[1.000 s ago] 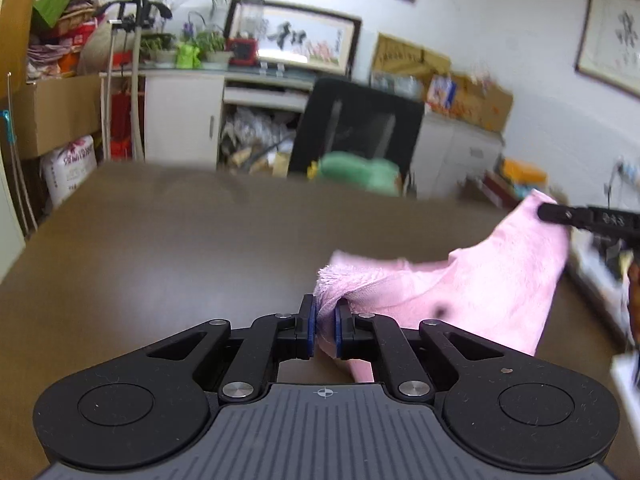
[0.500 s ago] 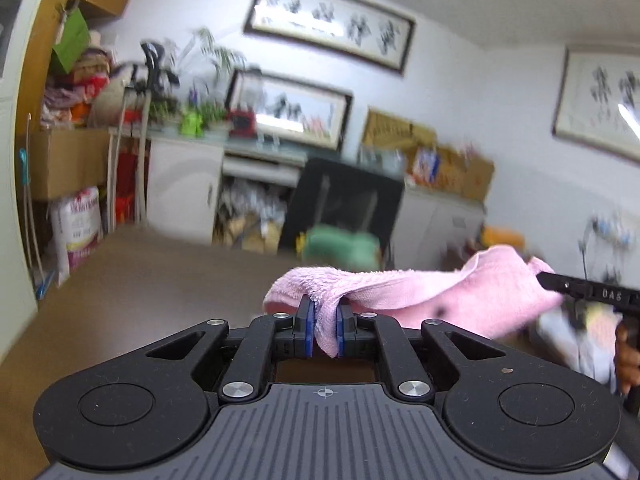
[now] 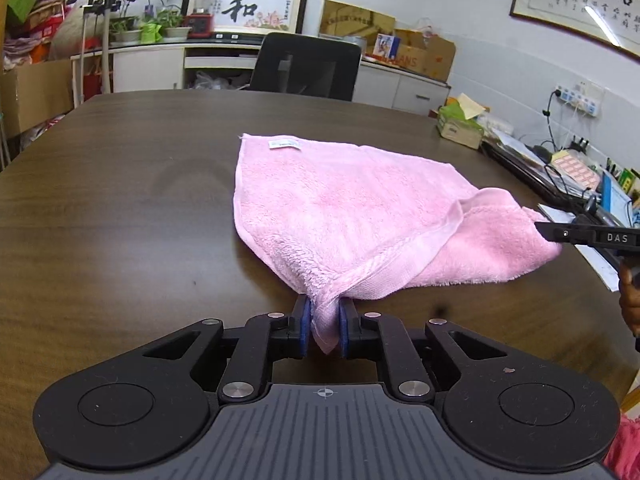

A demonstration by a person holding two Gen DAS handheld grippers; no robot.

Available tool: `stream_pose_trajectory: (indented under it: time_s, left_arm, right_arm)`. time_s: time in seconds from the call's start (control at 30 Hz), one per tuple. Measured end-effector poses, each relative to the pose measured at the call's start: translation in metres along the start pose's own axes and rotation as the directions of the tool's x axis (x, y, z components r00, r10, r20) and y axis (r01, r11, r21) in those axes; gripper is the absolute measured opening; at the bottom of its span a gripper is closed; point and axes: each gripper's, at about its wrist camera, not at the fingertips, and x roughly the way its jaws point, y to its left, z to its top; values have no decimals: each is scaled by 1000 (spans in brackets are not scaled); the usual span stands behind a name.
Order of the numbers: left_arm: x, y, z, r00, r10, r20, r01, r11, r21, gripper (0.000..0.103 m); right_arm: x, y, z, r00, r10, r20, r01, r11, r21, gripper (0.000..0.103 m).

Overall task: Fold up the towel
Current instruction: 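Lift and spread the towel flat with both grippers holding corners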

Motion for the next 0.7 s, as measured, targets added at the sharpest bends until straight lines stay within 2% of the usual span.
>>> stream_pose_trajectory:
  time_s: [0.23, 0.37, 0.5, 0.57, 0.7]
  left_arm:
    - [-22, -3, 10, 999, 7, 49, -7, 1000, 1, 13]
    - [-44, -5, 11, 994, -9, 107, 12, 1000, -22, 13]
    - [-56, -6, 20, 987, -8, 159, 16, 999, -46, 12]
    - [-53, -7, 25, 986, -3, 168, 10, 999, -41, 12]
    - [-39, -9, 29, 990, -48, 135, 44, 998, 36, 16]
  right_arm:
    - [-22, -8, -10, 998, 36, 58, -39, 998, 40, 7]
    - [-49, -8, -14, 992, 77, 103, -81, 996, 37, 7]
    - [-63, -12, -8, 987, 84, 136, -92, 994, 53, 7]
    - [-63, -19, -1, 987, 70, 143, -80, 995, 67, 7]
    - [-52, -28, 3, 991, 41, 131, -54, 993, 101, 7]
